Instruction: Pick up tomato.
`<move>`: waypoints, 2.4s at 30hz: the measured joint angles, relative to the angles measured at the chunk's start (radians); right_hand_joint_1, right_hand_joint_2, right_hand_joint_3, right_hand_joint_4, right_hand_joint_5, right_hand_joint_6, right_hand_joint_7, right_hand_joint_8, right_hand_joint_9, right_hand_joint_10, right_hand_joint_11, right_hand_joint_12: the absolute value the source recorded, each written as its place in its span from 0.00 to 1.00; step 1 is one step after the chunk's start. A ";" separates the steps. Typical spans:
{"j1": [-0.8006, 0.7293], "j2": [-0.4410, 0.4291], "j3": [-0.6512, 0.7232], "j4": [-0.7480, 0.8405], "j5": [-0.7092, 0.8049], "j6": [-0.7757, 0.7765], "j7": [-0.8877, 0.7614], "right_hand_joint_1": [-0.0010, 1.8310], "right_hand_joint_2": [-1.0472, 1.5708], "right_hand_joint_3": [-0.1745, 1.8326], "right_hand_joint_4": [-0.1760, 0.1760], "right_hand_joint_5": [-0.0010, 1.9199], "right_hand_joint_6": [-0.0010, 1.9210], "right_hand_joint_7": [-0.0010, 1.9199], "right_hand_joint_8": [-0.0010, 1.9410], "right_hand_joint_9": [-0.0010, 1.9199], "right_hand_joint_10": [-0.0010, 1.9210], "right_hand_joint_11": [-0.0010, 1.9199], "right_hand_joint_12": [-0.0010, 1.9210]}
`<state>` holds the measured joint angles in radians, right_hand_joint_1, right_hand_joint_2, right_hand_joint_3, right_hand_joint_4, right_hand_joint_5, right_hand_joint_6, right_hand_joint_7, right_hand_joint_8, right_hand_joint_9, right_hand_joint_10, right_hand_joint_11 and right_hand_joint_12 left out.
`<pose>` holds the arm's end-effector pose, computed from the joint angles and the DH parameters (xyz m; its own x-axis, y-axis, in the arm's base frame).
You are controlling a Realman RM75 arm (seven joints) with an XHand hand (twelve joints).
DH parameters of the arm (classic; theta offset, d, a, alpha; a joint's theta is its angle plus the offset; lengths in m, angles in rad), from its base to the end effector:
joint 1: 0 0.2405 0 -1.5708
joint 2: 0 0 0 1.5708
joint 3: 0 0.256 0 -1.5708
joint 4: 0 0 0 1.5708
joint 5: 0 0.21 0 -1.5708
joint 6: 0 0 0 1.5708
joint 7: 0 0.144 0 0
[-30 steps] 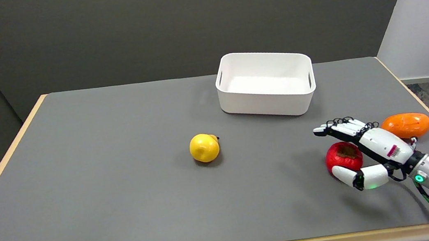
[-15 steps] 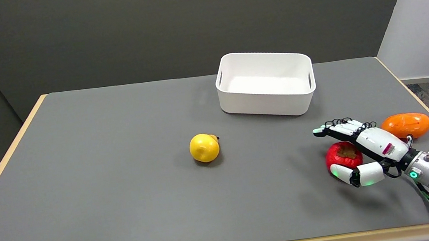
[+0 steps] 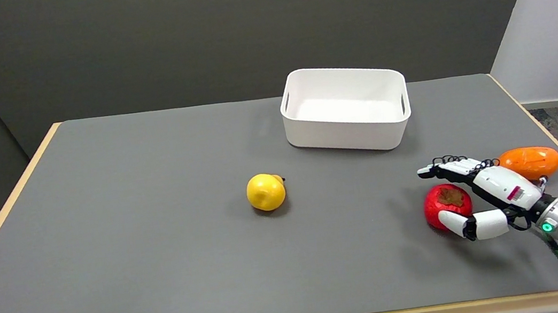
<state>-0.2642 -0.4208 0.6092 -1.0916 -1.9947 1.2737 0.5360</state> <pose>-0.3085 -0.1713 0.4800 0.9319 -0.0941 0.3502 -0.3595 -0.1133 0.9262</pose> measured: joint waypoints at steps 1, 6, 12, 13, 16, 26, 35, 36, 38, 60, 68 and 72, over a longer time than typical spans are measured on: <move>-0.004 0.000 0.000 0.002 0.005 0.007 0.001 0.18 0.64 0.57 0.88 0.12 0.26 0.15 0.18 0.15 0.35 0.11 0.66; -0.023 -0.001 0.000 0.012 0.028 0.044 0.004 0.19 0.65 0.56 0.89 0.13 0.27 0.16 0.17 0.15 0.35 0.12 0.66; -0.044 -0.002 0.000 0.020 0.049 0.078 0.007 0.19 0.65 0.55 0.89 0.13 0.27 0.16 0.18 0.16 0.35 0.13 0.66; -0.047 -0.002 0.000 0.021 0.051 0.083 0.008 0.19 0.65 0.55 0.89 0.13 0.27 0.16 0.18 0.16 0.35 0.13 0.66; -0.053 -0.002 0.000 0.022 0.056 0.091 0.008 0.19 0.65 0.55 0.89 0.13 0.27 0.16 0.18 0.16 0.35 0.13 0.67; -0.057 -0.002 -0.003 0.014 0.047 0.089 0.010 0.19 0.65 0.55 0.89 0.13 0.27 0.16 0.17 0.16 0.35 0.13 0.67; -0.058 -0.001 -0.009 -0.007 0.033 0.071 0.011 0.20 0.65 0.55 0.89 0.13 0.26 0.15 0.17 0.15 0.35 0.12 0.66; -0.058 -0.001 -0.010 -0.010 0.033 0.068 0.011 0.20 0.65 0.55 0.89 0.13 0.26 0.15 0.17 0.15 0.35 0.12 0.66; -0.058 -0.001 -0.010 -0.014 0.031 0.064 0.011 0.24 0.65 0.56 0.89 0.13 0.27 0.15 0.17 0.15 0.35 0.12 0.66; -0.049 -0.001 -0.009 -0.040 0.029 0.050 0.012 0.60 0.88 0.19 0.29 0.25 0.93 0.36 0.72 0.34 0.63 0.31 0.83; -0.044 0.000 -0.008 -0.040 0.042 0.064 0.010 0.62 0.85 0.21 0.36 0.28 0.88 0.40 0.72 0.39 0.68 0.33 0.82; -0.038 0.002 -0.005 -0.035 0.056 0.087 0.010 0.72 0.84 0.19 0.13 0.28 0.85 0.39 0.70 0.40 0.77 0.35 0.82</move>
<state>-0.3024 -0.4192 0.6037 -1.1261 -1.9382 1.3610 0.5462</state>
